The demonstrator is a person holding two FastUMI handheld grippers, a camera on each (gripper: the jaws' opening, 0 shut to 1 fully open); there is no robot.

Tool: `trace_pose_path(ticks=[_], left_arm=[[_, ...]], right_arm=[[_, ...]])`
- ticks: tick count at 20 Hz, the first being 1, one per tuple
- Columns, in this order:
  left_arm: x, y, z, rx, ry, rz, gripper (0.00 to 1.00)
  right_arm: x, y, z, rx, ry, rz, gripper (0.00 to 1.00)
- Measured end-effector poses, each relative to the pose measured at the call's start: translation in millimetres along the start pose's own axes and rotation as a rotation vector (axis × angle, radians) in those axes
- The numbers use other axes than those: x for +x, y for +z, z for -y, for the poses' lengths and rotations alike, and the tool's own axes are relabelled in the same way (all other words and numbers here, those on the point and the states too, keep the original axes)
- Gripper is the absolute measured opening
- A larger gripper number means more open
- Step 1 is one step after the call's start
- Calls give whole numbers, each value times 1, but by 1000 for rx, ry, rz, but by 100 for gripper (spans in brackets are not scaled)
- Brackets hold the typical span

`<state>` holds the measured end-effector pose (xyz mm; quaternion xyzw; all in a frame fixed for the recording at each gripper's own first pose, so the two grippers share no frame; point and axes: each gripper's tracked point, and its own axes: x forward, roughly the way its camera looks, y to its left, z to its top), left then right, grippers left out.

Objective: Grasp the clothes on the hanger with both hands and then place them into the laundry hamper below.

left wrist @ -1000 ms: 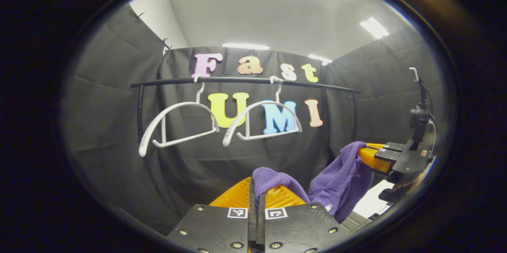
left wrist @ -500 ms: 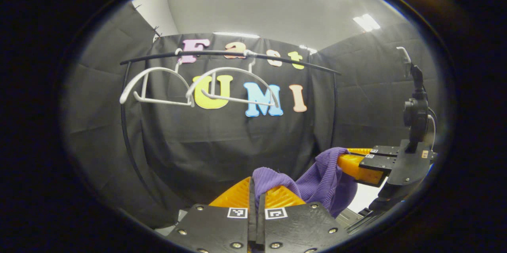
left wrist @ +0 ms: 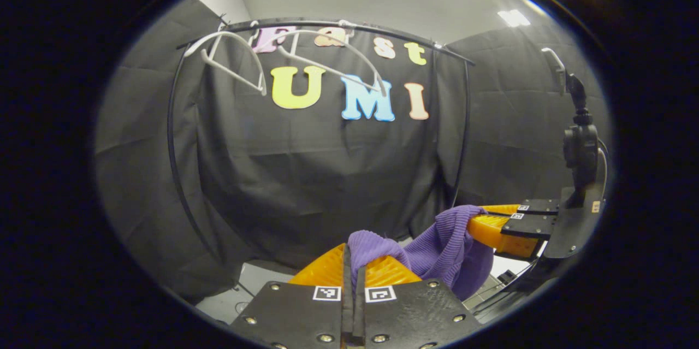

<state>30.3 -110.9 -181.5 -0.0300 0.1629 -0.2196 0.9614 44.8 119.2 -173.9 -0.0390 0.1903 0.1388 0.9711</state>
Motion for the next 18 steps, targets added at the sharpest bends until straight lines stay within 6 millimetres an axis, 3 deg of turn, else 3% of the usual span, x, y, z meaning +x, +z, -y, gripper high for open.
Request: trace_pose_path(ticks=[2,3,4,7,13,18], left_arm=[[6,-27,-4,-7,16,-52,1],[10,-41,-7,-6,26,-83,6],[14,-52,-11,-3,34,-116,1],[23,-83,-15,-10,41,-190,1],[31,-151,-20,-5,48,-339,1],[25,-195,-22,21,73,-454,2]], right_arm=[[6,-23,0,8,2,-55,3],[8,-35,-1,14,1,-80,3],[11,-45,-2,20,0,-107,3],[17,-76,-5,35,-2,-183,3],[21,-135,-11,41,-4,-330,4],[19,-171,-3,38,-34,-446,6]])
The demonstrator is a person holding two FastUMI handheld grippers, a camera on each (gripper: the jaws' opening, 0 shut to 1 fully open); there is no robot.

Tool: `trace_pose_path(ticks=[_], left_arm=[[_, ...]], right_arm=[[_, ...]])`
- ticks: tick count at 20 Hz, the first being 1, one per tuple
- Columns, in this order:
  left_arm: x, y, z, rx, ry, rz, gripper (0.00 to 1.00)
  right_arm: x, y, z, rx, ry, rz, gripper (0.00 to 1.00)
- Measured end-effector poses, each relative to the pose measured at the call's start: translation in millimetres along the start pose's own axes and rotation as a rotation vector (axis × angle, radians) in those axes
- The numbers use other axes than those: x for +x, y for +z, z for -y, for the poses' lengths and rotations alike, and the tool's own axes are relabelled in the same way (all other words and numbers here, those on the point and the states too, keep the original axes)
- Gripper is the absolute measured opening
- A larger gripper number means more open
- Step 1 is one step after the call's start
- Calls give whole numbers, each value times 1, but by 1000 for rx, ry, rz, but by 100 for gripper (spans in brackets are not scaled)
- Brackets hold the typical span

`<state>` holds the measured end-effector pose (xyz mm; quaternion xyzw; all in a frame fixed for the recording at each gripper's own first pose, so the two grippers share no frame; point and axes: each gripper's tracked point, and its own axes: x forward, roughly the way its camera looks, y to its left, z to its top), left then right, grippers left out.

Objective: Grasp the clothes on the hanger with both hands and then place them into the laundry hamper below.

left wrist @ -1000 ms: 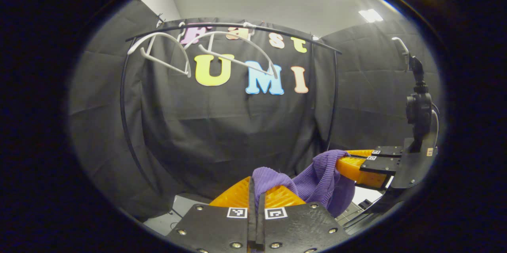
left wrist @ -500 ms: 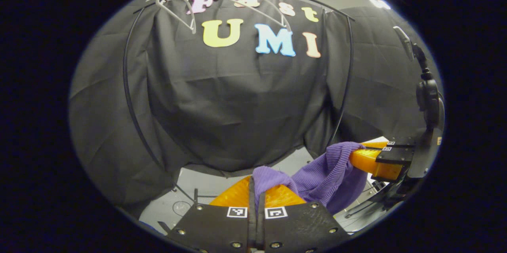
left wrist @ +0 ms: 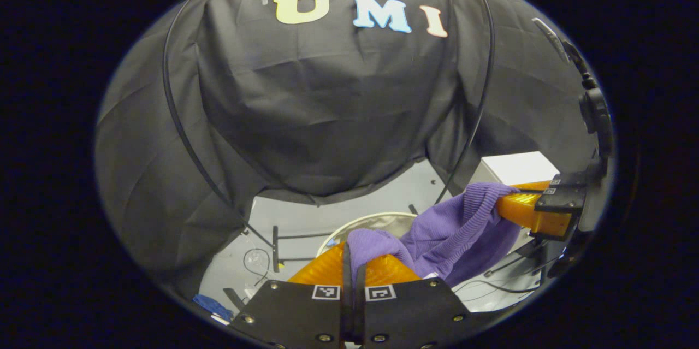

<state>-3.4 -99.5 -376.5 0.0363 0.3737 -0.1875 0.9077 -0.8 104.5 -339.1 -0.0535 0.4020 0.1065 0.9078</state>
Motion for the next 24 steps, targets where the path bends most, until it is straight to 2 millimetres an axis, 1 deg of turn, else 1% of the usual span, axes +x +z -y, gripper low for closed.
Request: trace_pose_path(ticks=[3,4,5,6,7,8,9,10,12,14,16,18,20,23,24], left_arm=[[3,-9,-6,-3,14,-37,3],[-2,-7,-8,-6,18,-31,12],[-5,-1,-10,-7,22,-18,27],[-8,1,-11,-7,20,-3,43],[-10,7,-13,-7,19,8,58],[-10,10,-16,-6,23,18,74],[-12,15,-19,-5,30,26,89],[-14,18,-23,-5,35,37,85],[-20,28,-27,-11,40,61,85],[-26,41,-27,-11,41,97,85],[-34,59,-29,3,55,137,85],[-49,83,-27,13,63,192,85],[-66,111,-23,19,73,253,85],[-95,156,-19,21,101,347,85],[-104,166,-18,15,111,375,85]], right_arm=[[1,-18,6,13,-11,-53,11],[4,-23,9,20,-20,-64,14],[0,-26,12,23,-30,-73,21],[-3,-26,12,30,-32,-64,41],[-4,-23,13,35,-37,-56,53],[-6,-19,14,35,-43,-47,73],[-8,-18,16,34,-48,-39,80],[-10,-14,17,37,-53,-29,87],[-16,-7,19,49,-61,-6,93],[-24,6,22,60,-68,30,94],[-33,19,24,73,-68,69,94],[-45,38,27,89,-56,122,94],[-60,61,37,89,-62,178,94],[-91,104,52,41,-79,297,94],[-103,116,57,28,-85,335,94]])
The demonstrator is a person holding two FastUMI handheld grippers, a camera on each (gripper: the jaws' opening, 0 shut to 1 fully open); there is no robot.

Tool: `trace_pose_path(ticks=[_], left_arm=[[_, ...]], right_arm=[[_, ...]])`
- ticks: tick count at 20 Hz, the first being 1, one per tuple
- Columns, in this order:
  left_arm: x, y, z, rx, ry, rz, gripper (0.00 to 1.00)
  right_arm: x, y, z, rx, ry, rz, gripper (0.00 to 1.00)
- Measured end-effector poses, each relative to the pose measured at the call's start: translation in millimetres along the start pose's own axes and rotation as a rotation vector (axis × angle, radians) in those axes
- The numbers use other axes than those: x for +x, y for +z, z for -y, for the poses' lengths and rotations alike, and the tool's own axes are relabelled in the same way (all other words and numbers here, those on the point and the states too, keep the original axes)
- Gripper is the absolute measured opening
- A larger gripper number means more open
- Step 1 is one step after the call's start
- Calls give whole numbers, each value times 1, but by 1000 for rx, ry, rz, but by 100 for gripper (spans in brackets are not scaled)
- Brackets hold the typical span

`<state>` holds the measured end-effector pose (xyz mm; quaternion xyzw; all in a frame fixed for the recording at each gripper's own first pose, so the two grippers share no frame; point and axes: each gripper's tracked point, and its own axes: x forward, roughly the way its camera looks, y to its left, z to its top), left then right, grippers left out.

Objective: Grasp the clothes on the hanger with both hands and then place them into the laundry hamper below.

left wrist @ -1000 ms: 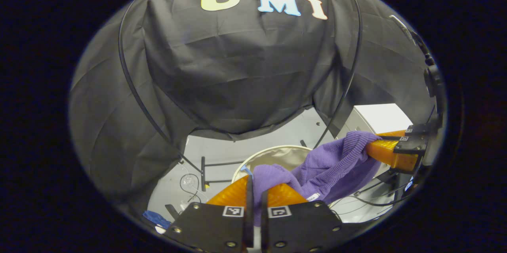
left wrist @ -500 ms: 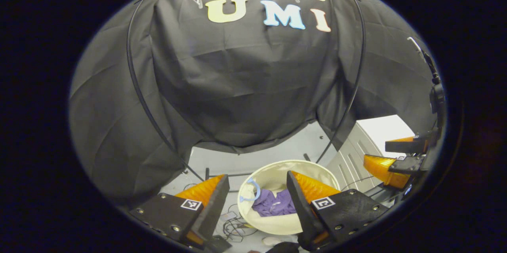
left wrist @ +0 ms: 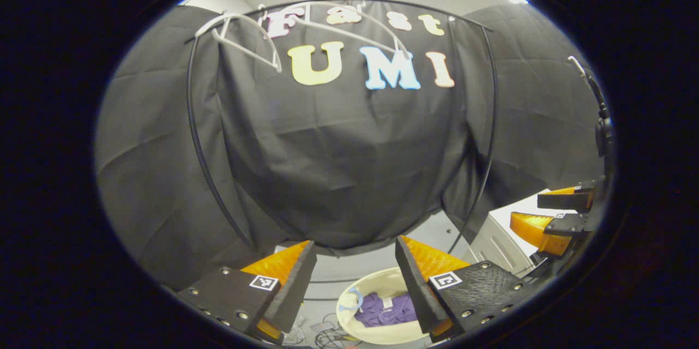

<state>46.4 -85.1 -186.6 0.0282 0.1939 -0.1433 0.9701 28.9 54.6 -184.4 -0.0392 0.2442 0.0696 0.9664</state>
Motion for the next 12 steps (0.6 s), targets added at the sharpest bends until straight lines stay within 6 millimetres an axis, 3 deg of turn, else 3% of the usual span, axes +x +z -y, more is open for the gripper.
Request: trace_pose_path(ticks=[3,4,8,12], left_arm=[[-20,48,1,-14,21,92,84],[-27,65,-2,-14,34,122,91],[-61,119,-2,-28,56,232,91],[-96,160,-1,-43,73,315,90]], right_arm=[[-24,50,12,-7,-4,138,94],[-33,63,14,-6,1,170,92],[-61,102,22,23,19,262,92],[-91,130,35,74,17,322,94]])
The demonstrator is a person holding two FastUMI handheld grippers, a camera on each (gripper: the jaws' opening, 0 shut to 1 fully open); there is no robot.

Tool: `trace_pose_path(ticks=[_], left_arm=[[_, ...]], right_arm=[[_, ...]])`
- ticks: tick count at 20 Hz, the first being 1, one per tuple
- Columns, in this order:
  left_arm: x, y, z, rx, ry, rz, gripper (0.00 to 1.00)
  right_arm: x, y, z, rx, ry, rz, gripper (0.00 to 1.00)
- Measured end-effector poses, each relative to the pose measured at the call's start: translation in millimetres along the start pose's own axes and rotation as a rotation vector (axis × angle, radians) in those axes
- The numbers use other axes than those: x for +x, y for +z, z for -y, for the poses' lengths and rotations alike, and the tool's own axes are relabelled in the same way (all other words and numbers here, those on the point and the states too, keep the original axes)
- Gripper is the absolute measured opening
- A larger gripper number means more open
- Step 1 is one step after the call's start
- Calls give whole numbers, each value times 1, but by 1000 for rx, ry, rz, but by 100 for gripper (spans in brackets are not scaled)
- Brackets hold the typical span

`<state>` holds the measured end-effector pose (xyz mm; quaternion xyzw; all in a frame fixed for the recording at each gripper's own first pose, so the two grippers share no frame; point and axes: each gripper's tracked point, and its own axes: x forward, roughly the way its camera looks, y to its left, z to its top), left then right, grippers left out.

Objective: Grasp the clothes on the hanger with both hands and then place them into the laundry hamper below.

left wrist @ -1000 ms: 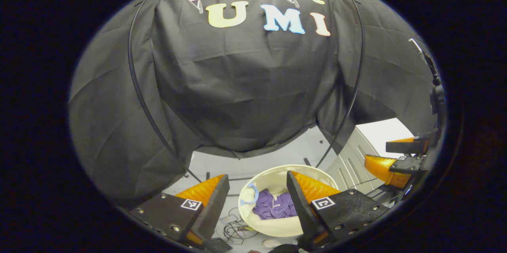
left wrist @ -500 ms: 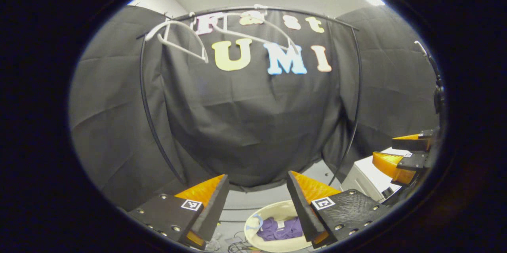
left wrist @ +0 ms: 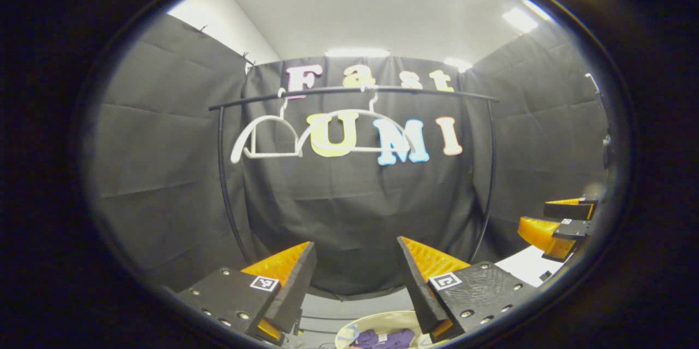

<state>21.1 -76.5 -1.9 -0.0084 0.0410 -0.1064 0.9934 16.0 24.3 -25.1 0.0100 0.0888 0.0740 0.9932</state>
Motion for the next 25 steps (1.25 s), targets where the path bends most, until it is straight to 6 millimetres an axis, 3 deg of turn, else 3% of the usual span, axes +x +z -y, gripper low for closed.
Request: trace_pose_path(ticks=[5,10,25], left_arm=[[-20,38,-14,-7,44,61,90],[-42,48,-42,11,116,91,90],[-55,61,-53,42,137,135,90]], right_arm=[[-20,38,16,17,-33,86,94],[-37,60,24,29,-51,147,93],[-38,62,15,12,-44,159,92]])
